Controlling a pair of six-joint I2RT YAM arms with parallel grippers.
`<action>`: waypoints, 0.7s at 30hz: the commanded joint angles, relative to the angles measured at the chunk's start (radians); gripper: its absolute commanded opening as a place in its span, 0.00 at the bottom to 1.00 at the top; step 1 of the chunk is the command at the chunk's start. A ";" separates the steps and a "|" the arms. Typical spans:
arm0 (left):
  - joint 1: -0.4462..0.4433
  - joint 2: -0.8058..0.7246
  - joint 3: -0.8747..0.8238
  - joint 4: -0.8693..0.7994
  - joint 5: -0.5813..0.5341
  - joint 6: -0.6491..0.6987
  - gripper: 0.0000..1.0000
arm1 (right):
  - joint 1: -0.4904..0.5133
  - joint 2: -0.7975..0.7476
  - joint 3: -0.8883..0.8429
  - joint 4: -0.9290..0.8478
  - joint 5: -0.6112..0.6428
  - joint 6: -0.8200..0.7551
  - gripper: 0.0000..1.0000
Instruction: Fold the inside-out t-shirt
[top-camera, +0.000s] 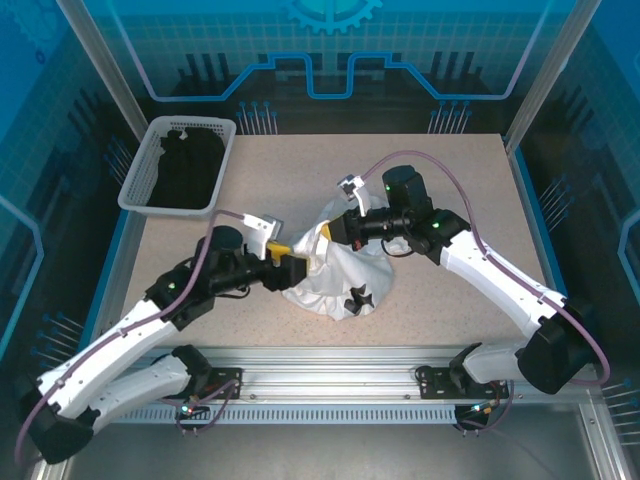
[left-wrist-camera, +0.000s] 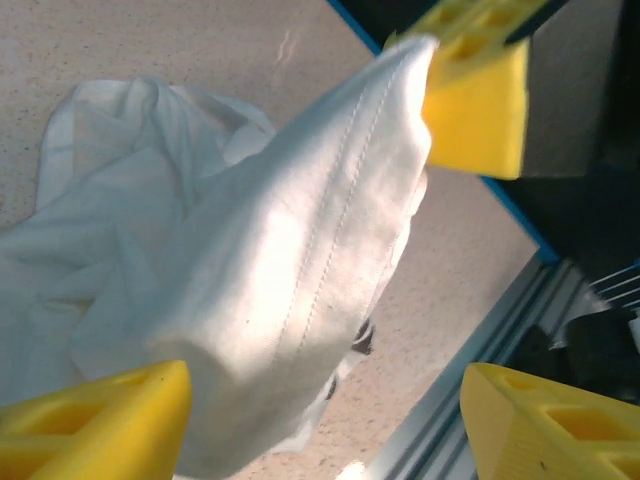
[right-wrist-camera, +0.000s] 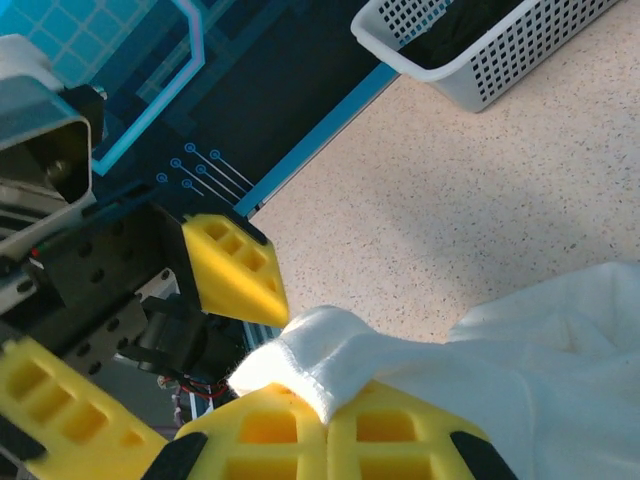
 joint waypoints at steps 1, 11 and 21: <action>-0.033 0.117 0.081 -0.042 -0.184 0.092 0.74 | 0.006 0.004 0.020 0.016 -0.002 0.023 0.00; -0.037 0.245 0.177 -0.011 -0.285 0.151 0.43 | 0.004 -0.011 0.039 -0.141 0.091 -0.088 0.00; 0.118 0.197 0.153 0.031 0.217 -0.034 0.00 | 0.079 -0.031 0.111 -0.372 0.730 -0.231 0.03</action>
